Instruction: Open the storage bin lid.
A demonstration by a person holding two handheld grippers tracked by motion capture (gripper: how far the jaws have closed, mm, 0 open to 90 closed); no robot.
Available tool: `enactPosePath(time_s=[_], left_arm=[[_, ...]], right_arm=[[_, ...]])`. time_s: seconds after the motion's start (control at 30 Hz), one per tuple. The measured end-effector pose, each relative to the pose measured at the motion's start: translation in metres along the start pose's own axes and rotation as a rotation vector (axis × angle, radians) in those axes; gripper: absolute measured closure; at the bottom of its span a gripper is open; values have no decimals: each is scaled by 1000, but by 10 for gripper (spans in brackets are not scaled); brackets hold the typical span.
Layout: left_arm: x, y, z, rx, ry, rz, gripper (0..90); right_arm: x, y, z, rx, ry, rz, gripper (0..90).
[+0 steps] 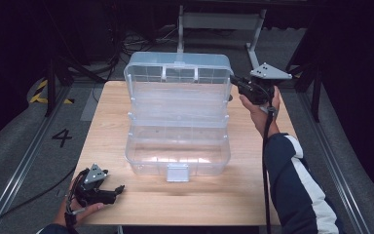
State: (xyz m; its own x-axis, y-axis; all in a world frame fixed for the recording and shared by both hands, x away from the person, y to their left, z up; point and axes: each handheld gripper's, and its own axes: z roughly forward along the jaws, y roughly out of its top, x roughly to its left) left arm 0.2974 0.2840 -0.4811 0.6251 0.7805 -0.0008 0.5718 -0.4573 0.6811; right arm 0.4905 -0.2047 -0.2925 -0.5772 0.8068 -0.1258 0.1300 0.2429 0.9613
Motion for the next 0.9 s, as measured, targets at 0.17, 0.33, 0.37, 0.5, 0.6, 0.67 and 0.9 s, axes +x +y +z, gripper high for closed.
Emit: enactPosePath(time_s=[0.17,0.33,0.37,0.5,0.6,0.67,0.9], left_arm=[[0,0,0,-4,1,0,152],[0,0,0,-5,1,0,151],[0,0,0,-4,0,-1,152],[0,0,0,-7,3,-1,152],[0,0,0,-7,3,0,152],[0,0,0,-7,2,-1,152],[0,0,1,-8,3,-1,153]], right_arm=[[-3,0,3,3,2,9,835],[-5,1,6,11,2,22,833],[-6,1,7,11,0,17,833],[-8,3,12,20,-3,21,831],[-9,3,14,25,-6,19,830],[-10,4,16,30,-8,23,829],[-16,6,26,52,-5,39,827]])
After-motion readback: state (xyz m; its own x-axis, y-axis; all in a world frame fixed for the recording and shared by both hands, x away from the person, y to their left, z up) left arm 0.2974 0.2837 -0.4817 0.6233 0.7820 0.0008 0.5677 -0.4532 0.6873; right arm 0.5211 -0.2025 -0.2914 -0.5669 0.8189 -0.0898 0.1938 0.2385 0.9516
